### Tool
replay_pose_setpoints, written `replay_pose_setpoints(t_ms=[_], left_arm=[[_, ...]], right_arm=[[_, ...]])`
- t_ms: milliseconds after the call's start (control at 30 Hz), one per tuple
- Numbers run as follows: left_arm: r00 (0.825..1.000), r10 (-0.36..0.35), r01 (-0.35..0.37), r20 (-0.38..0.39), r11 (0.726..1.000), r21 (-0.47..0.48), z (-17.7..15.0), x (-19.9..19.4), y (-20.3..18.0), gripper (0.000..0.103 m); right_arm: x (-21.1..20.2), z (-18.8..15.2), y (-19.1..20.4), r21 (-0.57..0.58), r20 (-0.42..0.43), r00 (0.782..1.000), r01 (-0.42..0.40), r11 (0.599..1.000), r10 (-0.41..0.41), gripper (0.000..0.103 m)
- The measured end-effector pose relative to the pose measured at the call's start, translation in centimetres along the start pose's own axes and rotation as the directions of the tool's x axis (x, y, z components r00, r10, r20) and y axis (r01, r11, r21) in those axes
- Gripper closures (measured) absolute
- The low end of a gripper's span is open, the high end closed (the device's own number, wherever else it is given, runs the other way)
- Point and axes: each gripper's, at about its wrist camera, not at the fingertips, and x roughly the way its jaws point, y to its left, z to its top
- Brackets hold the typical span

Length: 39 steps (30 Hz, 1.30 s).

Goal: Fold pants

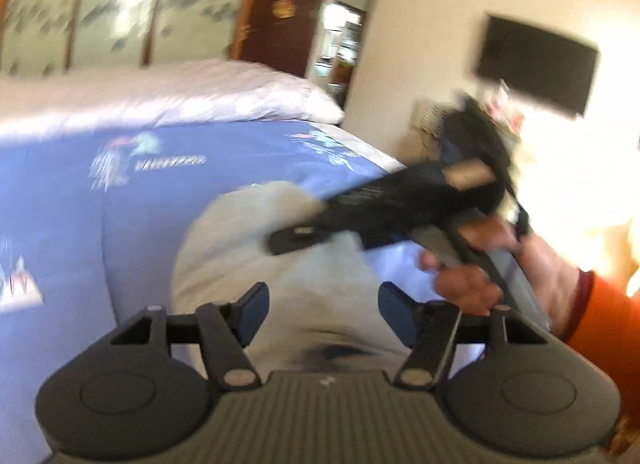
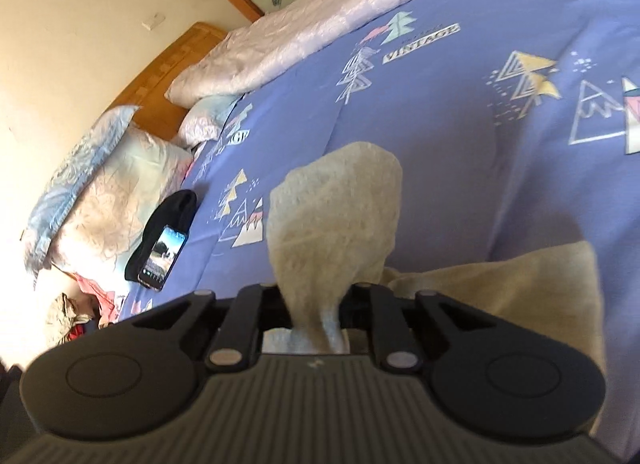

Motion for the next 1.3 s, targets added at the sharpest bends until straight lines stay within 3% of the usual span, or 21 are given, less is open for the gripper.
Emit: replay_pose_setpoints(t_ms=[133, 233, 433, 567, 700, 800, 900, 1033, 1100, 1133, 1200, 1233, 1267, 1300], left_arm=[[0.998, 0.022, -0.031, -0.053, 0.984, -0.178, 0.0, 0.7, 3.5, 0.041], [0.996, 0.007, -0.028, -0.087, 0.97, -0.24, -0.1, 1.7, 4.8, 0.044], [0.981, -0.005, -0.028, -0.194, 0.986, -0.166, -0.3, 6.8, 3.9, 0.046], [0.958, 0.017, -0.045, -0.287, 0.995, -0.09, -1.7, 9.8, 2.2, 0.044], [0.961, 0.024, -0.037, -0.275, 0.998, -0.046, -1.6, 9.1, 1.9, 0.043], [0.972, 0.005, -0.022, -0.235, 0.997, -0.07, -1.3, 7.4, 2.0, 0.043], [0.981, -0.006, -0.003, -0.195, 0.999, -0.042, -1.0, 6.4, 1.7, 0.043], [0.969, -0.068, 0.076, -0.237, 0.997, 0.021, -1.7, 6.9, 0.2, 0.046], [0.965, -0.061, 0.081, -0.254, 0.994, 0.069, -2.3, 7.2, -0.7, 0.048], [0.963, -0.058, 0.083, -0.263, 0.993, 0.086, -2.6, 7.5, -1.0, 0.054], [0.954, -0.077, 0.103, -0.288, 0.992, 0.078, -2.9, 8.1, -1.2, 0.065], [0.945, -0.103, 0.128, -0.312, 0.99, 0.061, -3.0, 8.4, -1.2, 0.079], [0.929, -0.15, 0.174, -0.339, 0.984, 0.039, -3.2, 8.6, -1.1, 0.099], [0.903, -0.21, 0.23, -0.375, 0.973, 0.009, -3.5, 8.8, -1.2, 0.1]], right_arm=[[-2.0, 0.9, -1.5, 0.047, 0.029, 0.998, -0.048, 0.998, 0.047, 0.087], [-3.2, 1.3, -3.0, 0.051, 0.035, 0.999, -0.037, 0.998, 0.035, 0.086], [-3.5, 0.7, -7.8, 0.136, 0.035, 0.996, 0.076, 0.988, -0.081, 0.081], [-3.7, -0.3, -10.3, 0.272, 0.065, 0.99, 0.105, 0.956, -0.127, 0.057], [-6.5, -1.7, -10.5, 0.301, 0.176, 0.976, 0.072, 0.951, -0.129, 0.042], [-8.9, -2.9, -9.3, 0.258, 0.229, 0.963, 0.079, 0.963, -0.14, 0.042], [-10.7, -4.5, -6.9, 0.134, 0.26, 0.953, 0.125, 0.983, -0.156, 0.042], [-11.3, -6.4, -4.1, -0.009, 0.272, 0.954, 0.136, 0.991, -0.129, 0.043], [-10.7, -7.1, -3.2, -0.044, 0.256, 0.961, 0.117, 0.992, -0.102, 0.044], [-10.2, -7.3, -3.1, -0.055, 0.24, 0.965, 0.117, 0.992, -0.101, 0.044], [-8.4, -7.9, -3.1, -0.079, 0.179, 0.972, 0.166, 0.983, -0.15, 0.058], [-7.4, -8.1, -3.4, -0.093, 0.145, 0.968, 0.219, 0.971, -0.204, 0.08], [-6.6, -8.4, -3.9, -0.106, 0.117, 0.958, 0.275, 0.955, -0.263, 0.083], [-6.2, -8.8, -4.6, -0.107, 0.112, 0.951, 0.301, 0.948, -0.289, 0.083]])
